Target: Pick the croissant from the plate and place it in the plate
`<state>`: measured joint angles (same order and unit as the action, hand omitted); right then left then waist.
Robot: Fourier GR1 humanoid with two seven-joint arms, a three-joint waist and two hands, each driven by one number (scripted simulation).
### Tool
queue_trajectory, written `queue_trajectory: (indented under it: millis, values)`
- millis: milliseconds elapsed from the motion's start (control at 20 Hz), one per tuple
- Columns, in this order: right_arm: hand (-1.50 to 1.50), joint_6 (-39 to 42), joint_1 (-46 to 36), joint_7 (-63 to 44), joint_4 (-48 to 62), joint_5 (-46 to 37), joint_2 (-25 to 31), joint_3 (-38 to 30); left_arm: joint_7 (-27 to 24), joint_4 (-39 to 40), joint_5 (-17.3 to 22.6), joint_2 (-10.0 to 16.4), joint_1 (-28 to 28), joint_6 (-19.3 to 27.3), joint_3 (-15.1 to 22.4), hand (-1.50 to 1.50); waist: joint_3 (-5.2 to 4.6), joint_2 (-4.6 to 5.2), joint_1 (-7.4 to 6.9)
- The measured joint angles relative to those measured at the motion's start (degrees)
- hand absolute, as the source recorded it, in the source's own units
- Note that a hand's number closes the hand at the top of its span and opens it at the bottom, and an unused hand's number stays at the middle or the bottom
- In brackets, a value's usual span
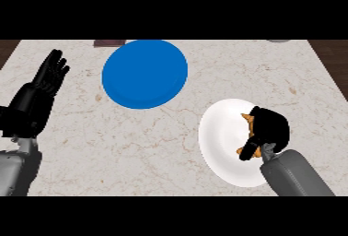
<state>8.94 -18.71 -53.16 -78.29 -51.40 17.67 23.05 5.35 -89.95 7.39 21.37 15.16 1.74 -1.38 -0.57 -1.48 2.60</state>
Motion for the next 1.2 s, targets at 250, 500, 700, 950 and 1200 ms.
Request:
queue_trajectory:
  millis: [250,500,700,950,1200]
  values:
    - [1.5,-4.69,7.83,-10.38,-9.36,-8.48,-2.97,-0.49,-0.73,-0.71,-0.26,0.23,-2.21,0.0,-0.4,0.0,-0.11,-0.33,0.68]
    - [1.5,-4.46,13.19,-14.58,-22.57,-18.88,-8.01,4.16,0.2,-1.86,0.35,0.77,-2.05,-0.9,-0.72,0.0,0.24,0.24,-0.17]
    - [1.5,-3.19,12.51,-15.53,-30.65,-27.32,-13.01,9.57,0.64,-2.06,0.53,0.2,-1.36,-1.16,-0.44,0.0,0.37,0.7,-1.21]
    - [1.5,-3.78,5.09,-16.0,-33.74,-30.98,-15.77,14.91,0.84,-2.04,0.17,-0.27,0.07,-1.68,0.13,0.0,0.46,1.14,-2.58]
    - [1.5,-5.12,-5.83,-16.83,-30.4,-27.55,-16.57,14.54,1.0,-2.35,-0.6,-1.41,0.45,-1.54,1.1,0.0,0.49,1.43,-3.57]
